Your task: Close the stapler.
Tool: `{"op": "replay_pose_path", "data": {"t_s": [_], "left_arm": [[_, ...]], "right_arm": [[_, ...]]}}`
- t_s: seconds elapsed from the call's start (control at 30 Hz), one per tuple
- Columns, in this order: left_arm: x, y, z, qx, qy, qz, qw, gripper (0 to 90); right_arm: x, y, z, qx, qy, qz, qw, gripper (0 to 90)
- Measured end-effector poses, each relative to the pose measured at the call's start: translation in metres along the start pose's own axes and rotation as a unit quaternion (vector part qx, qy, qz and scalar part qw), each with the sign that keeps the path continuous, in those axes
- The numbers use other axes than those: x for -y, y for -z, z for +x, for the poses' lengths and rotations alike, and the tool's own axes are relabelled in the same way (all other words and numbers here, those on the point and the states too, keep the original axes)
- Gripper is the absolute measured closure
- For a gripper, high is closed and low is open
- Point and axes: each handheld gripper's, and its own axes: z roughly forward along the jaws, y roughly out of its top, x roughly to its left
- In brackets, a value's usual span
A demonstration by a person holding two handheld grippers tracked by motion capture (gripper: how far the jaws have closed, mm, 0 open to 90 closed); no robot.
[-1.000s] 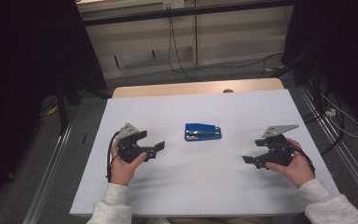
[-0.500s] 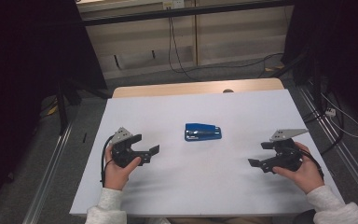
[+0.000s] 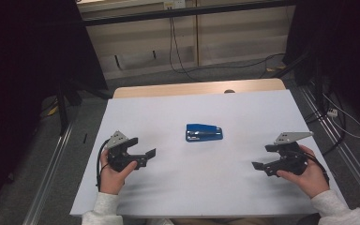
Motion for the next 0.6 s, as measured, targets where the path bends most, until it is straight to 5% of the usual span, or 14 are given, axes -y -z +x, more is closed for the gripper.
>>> {"op": "replay_pose_path", "data": {"t_s": [0.6], "left_arm": [[0.013, 0.016, -0.002, 0.005, -0.001, 0.002, 1.0, 7.7]], "right_arm": [[0.008, 0.008, 0.0, 0.009, -0.007, 0.001, 0.9999, 11.1]]}}
